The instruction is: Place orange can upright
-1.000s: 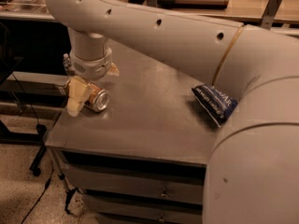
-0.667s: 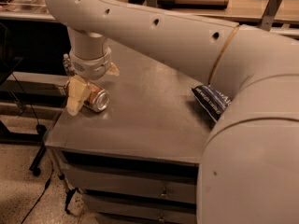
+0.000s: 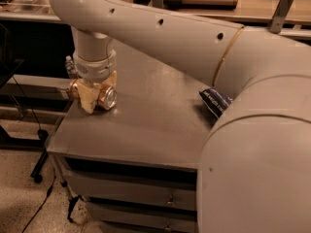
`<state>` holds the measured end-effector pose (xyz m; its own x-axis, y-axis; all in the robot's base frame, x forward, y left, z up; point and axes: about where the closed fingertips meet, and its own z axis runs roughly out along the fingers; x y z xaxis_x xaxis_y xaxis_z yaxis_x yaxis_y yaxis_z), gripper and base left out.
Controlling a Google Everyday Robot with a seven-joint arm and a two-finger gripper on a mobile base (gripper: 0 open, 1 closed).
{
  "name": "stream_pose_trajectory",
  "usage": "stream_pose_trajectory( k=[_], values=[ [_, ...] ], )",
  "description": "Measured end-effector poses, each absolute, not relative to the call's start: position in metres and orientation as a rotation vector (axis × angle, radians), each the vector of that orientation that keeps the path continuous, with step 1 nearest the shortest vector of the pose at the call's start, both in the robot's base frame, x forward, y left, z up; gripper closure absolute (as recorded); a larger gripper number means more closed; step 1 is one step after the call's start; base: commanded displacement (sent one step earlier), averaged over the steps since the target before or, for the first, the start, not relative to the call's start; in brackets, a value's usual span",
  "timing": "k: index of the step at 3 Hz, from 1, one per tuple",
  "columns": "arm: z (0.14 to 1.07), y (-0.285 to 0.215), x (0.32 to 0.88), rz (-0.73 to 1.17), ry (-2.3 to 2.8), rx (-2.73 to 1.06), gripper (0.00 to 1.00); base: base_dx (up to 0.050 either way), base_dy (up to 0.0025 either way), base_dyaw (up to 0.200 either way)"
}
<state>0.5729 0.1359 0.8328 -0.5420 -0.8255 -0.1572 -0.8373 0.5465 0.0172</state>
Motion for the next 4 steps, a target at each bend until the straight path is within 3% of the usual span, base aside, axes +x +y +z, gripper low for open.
stream_pose_trajectory(
  k=[2,3,4],
  values=[
    [0.832,0.137,0.574,0.147,2.655,-1.437,0.88,0.000,0.00000,0.000],
    [0.838,0.136,0.575,0.144,2.630,-1.456,1.00,0.000,0.00000,0.000],
    [0.856,0.126,0.580,0.161,2.578,-1.454,1.00,0.000,0.00000,0.000]
  ],
)
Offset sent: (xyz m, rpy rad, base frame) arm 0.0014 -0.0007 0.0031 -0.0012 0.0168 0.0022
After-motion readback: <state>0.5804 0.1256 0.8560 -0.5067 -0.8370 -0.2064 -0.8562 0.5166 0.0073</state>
